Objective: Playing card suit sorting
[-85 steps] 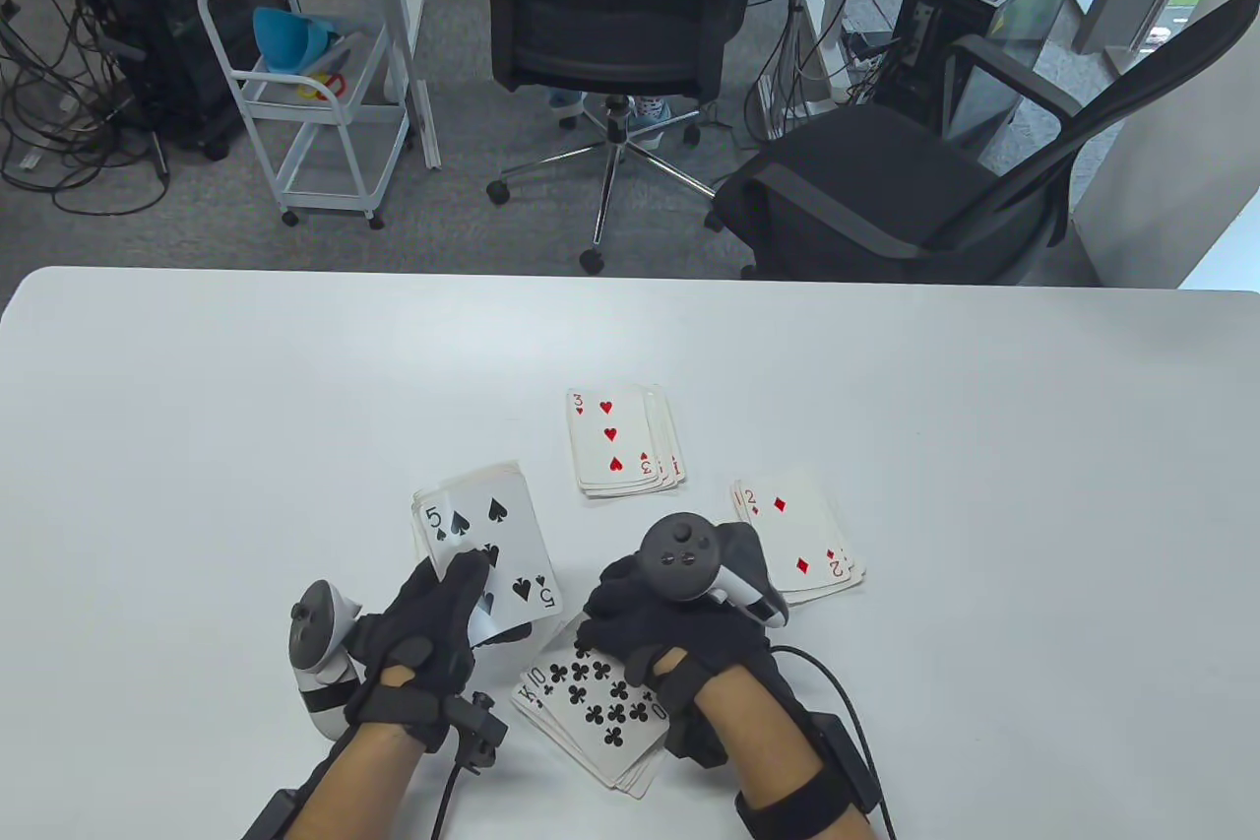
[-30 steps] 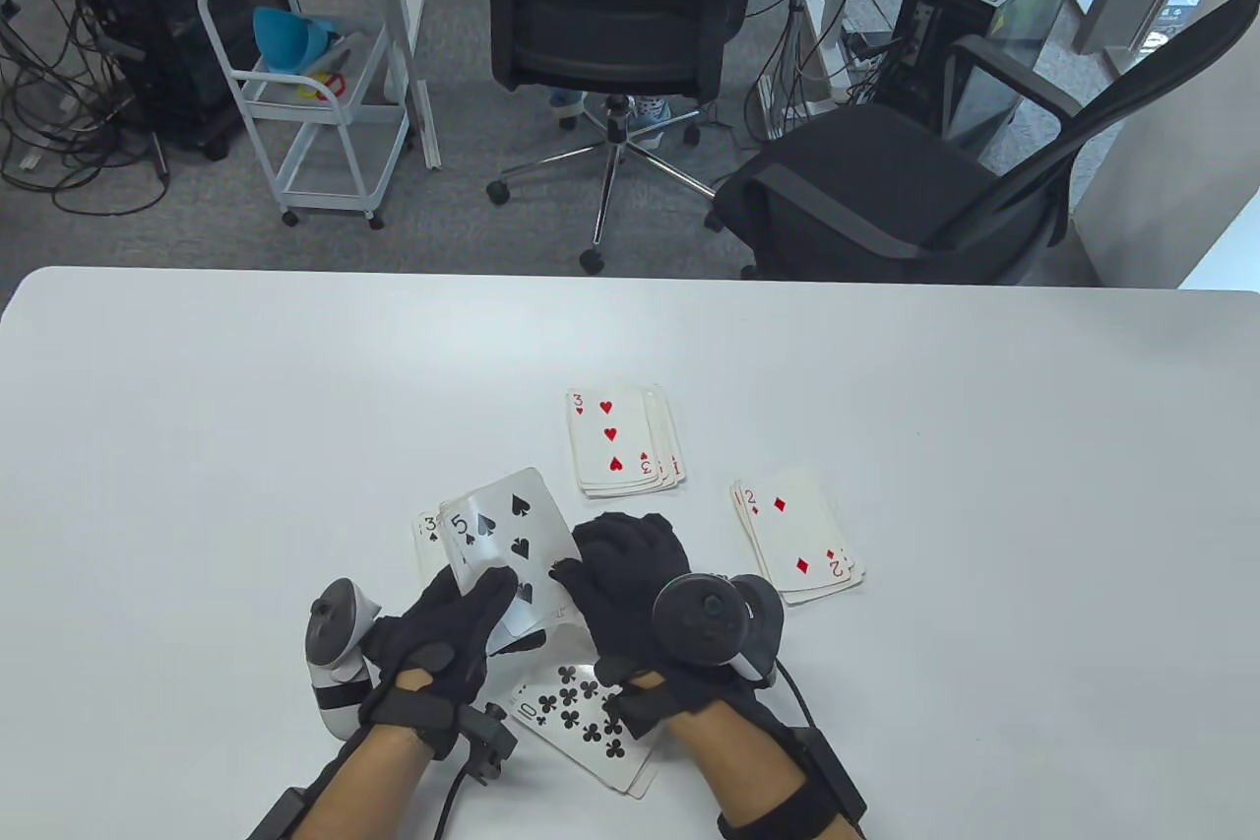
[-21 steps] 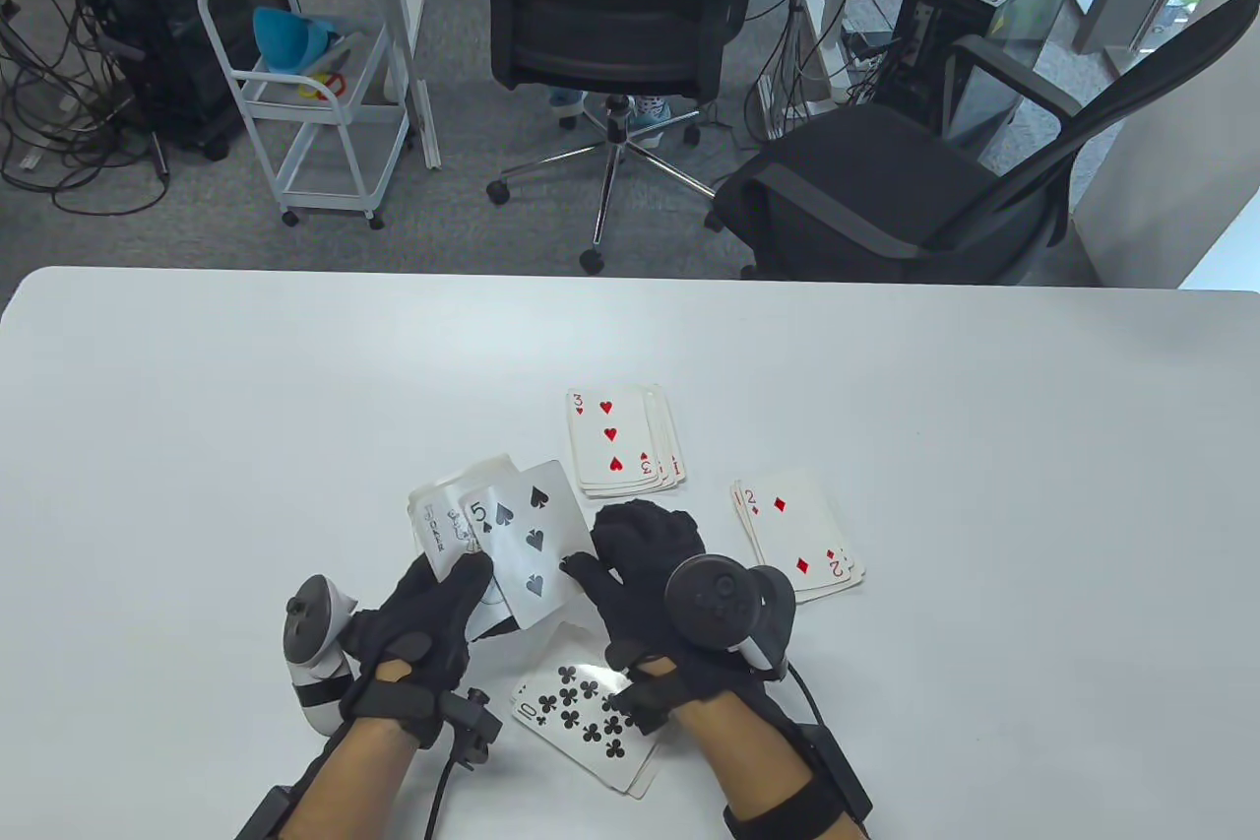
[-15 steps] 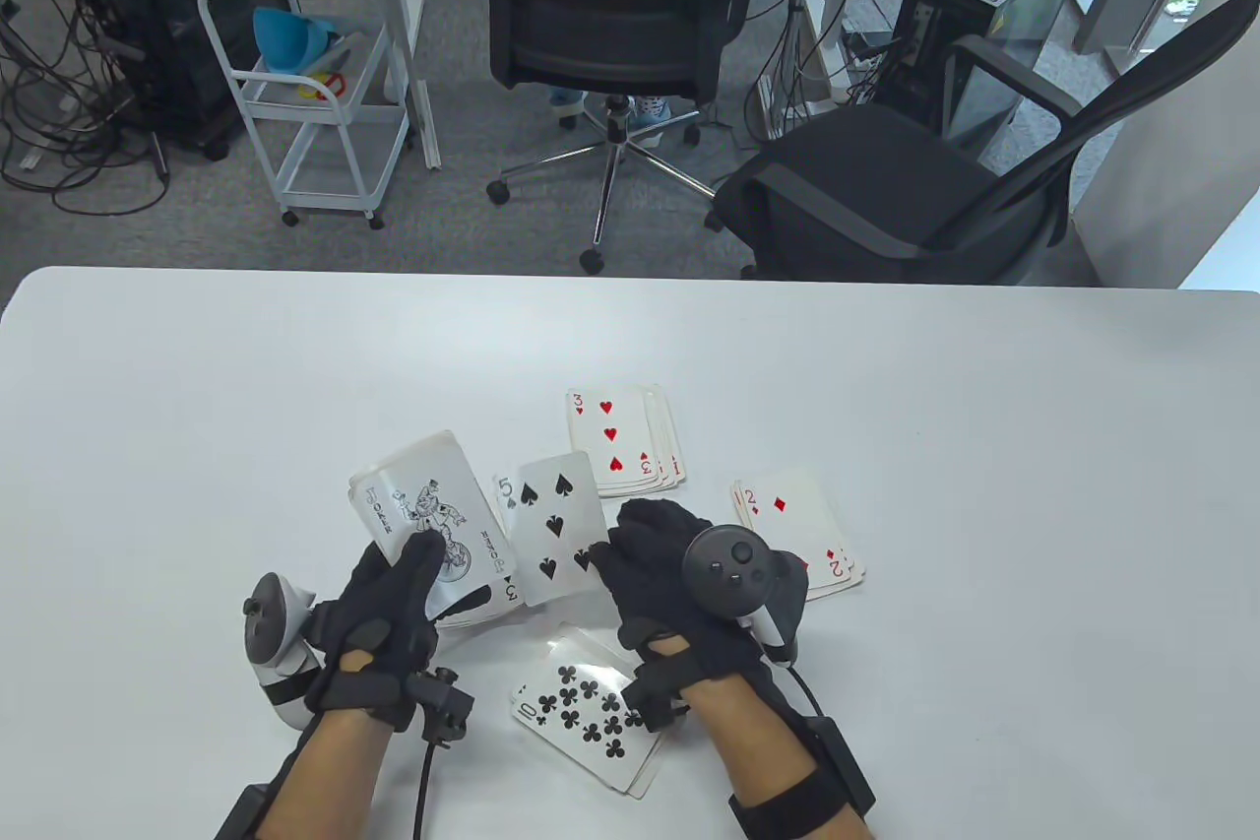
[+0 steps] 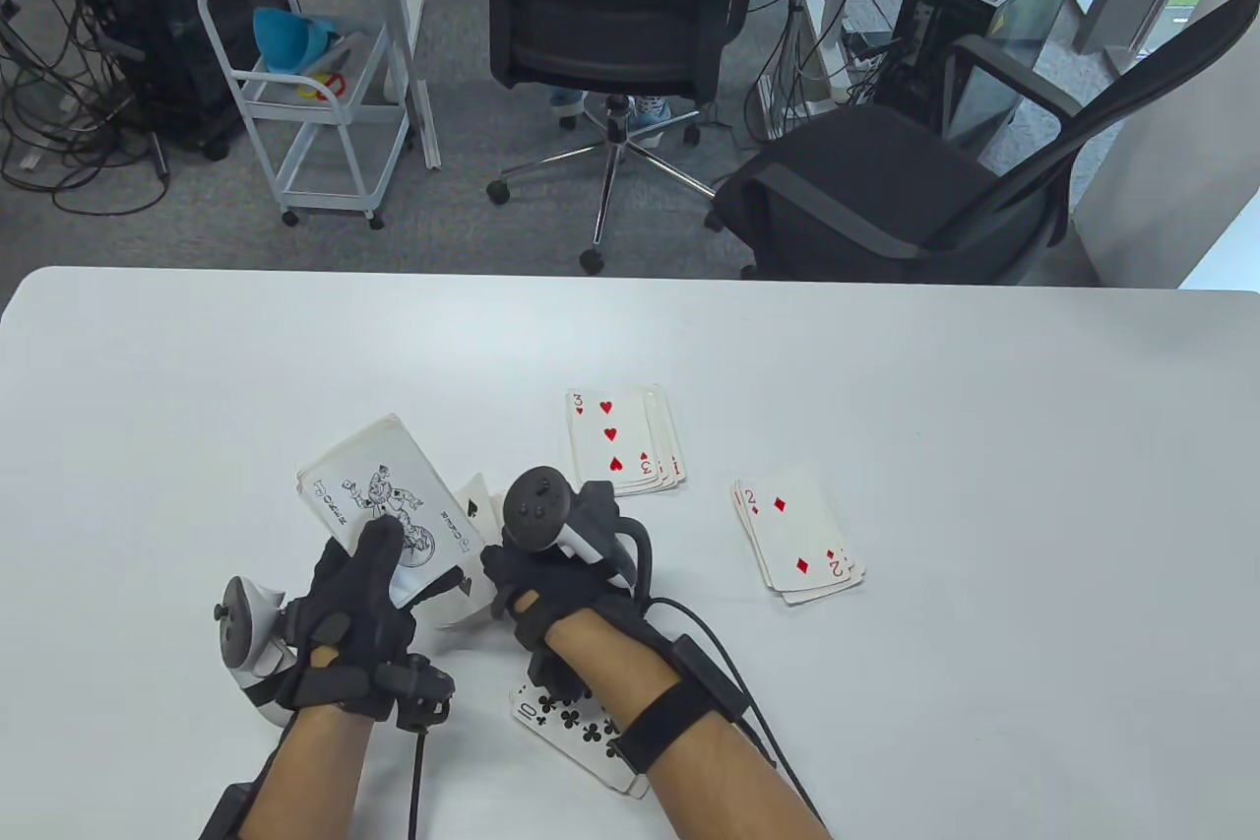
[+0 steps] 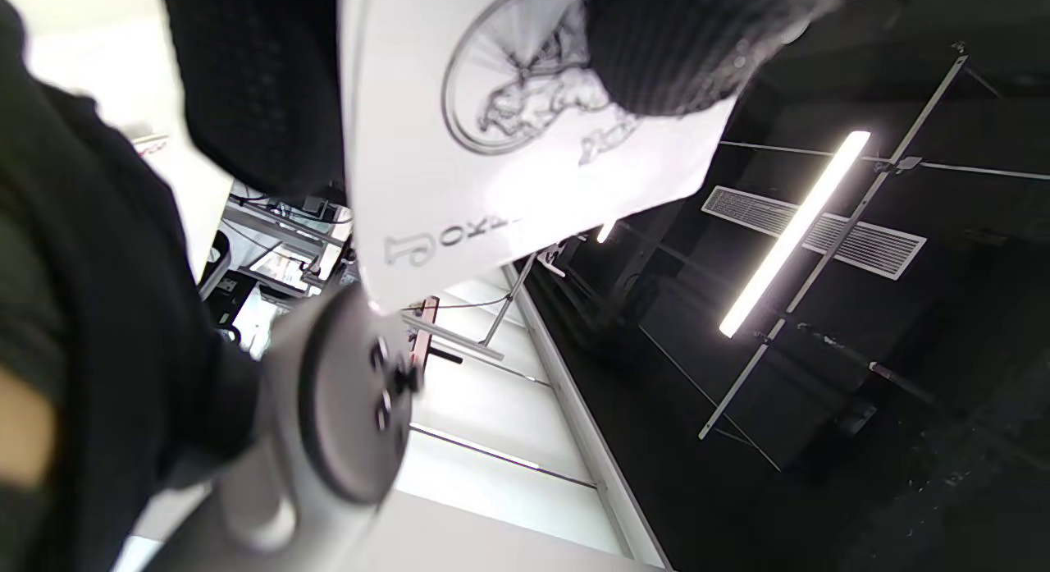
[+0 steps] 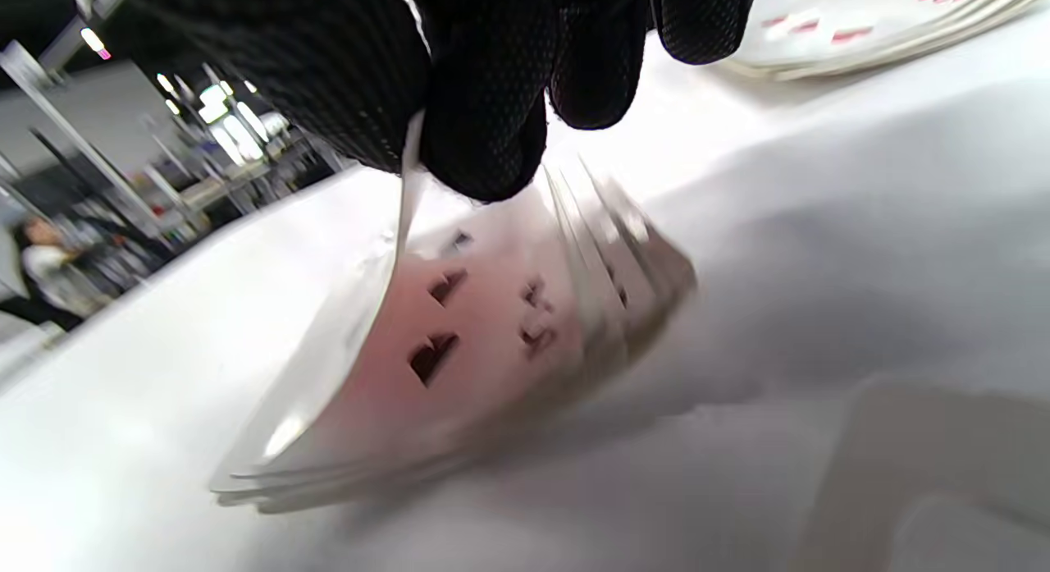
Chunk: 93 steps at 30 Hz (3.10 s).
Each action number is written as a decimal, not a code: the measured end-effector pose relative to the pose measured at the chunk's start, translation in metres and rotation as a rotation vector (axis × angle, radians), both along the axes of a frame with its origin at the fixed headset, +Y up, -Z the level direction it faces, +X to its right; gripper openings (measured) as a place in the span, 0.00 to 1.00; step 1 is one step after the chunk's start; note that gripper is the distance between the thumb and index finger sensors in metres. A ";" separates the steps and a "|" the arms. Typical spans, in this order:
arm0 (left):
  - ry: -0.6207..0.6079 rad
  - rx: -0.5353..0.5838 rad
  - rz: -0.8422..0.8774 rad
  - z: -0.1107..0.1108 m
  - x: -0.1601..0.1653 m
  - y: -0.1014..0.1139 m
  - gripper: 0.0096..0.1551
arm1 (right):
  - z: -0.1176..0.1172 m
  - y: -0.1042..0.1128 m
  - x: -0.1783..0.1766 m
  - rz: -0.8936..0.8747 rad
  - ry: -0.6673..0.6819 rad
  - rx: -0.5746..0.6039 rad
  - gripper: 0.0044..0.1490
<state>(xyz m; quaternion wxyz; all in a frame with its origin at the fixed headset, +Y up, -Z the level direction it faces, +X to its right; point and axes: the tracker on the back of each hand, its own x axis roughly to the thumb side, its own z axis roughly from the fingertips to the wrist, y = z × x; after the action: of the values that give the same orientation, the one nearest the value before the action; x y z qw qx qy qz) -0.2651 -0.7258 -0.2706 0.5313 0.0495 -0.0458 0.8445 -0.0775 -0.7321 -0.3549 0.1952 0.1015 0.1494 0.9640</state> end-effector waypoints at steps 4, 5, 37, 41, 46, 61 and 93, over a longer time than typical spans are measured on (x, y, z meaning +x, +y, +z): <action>-0.007 -0.005 0.017 0.000 0.002 -0.001 0.28 | -0.002 -0.010 -0.011 0.247 0.002 0.058 0.24; -0.009 -0.005 0.017 0.000 0.002 -0.001 0.28 | -0.002 -0.011 -0.009 0.257 0.003 0.068 0.24; -0.207 -0.127 -0.298 0.004 0.058 -0.035 0.28 | 0.067 0.026 0.104 -0.505 0.083 0.409 0.35; -0.187 -0.129 -0.284 0.005 0.057 -0.034 0.28 | 0.069 0.022 0.097 -0.441 0.118 0.404 0.38; -0.185 -0.155 -0.250 0.004 0.059 -0.043 0.28 | 0.071 0.022 0.094 -0.468 0.092 0.430 0.32; -0.258 -0.144 -0.228 0.003 0.064 -0.046 0.30 | 0.066 0.027 0.111 -0.502 0.050 0.500 0.25; -0.191 -0.132 -0.213 0.004 0.058 -0.040 0.29 | 0.019 -0.018 0.160 0.437 -0.325 0.133 0.31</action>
<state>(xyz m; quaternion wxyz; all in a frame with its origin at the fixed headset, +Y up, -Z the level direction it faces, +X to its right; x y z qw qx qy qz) -0.2070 -0.7662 -0.2664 0.6132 -0.0711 -0.0456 0.7854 0.0822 -0.7497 -0.3360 -0.0031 -0.0766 0.0708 0.9945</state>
